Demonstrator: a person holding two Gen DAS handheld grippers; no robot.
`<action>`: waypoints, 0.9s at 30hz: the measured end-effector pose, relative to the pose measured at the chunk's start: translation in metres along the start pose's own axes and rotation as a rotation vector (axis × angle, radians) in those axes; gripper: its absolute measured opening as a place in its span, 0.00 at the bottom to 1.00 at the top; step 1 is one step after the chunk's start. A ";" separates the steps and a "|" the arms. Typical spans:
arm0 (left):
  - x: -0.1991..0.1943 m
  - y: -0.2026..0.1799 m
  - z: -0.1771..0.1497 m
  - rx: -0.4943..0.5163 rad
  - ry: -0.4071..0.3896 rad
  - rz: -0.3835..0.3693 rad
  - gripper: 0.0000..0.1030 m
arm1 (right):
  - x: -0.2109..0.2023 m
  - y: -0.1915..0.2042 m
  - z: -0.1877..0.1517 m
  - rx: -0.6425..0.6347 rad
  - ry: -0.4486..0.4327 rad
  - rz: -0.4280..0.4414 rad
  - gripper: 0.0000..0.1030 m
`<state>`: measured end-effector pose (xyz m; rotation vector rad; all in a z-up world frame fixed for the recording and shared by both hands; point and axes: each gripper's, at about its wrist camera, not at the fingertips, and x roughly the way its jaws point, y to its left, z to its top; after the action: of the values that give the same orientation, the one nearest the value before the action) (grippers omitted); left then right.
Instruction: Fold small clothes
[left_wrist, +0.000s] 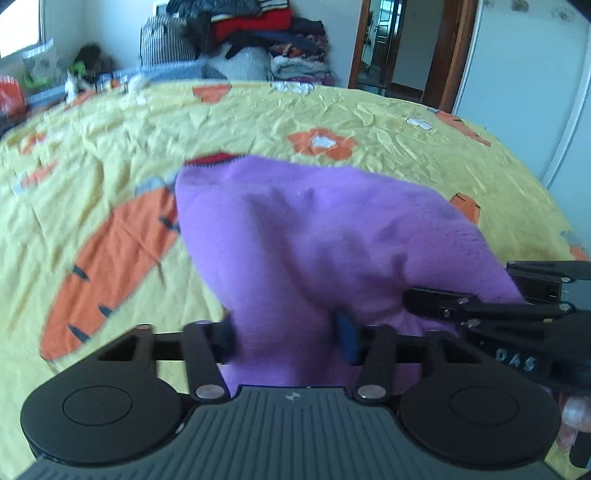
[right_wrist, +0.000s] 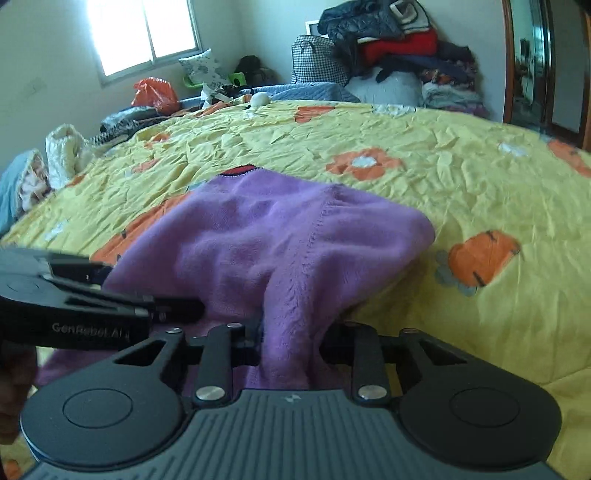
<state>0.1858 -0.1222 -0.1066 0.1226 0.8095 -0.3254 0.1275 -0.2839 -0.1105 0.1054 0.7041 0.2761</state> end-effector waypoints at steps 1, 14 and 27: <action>-0.001 -0.001 0.002 0.006 0.001 0.005 0.38 | -0.002 0.001 0.000 0.001 -0.007 -0.005 0.24; -0.007 -0.016 0.010 0.078 -0.023 -0.002 0.29 | -0.028 -0.001 -0.001 0.044 -0.078 -0.055 0.20; -0.060 0.044 -0.037 -0.107 0.008 -0.113 0.84 | -0.080 -0.029 -0.053 0.191 -0.084 -0.047 0.83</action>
<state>0.1367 -0.0579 -0.0888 -0.0219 0.8421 -0.3881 0.0408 -0.3344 -0.1061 0.2802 0.6479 0.1579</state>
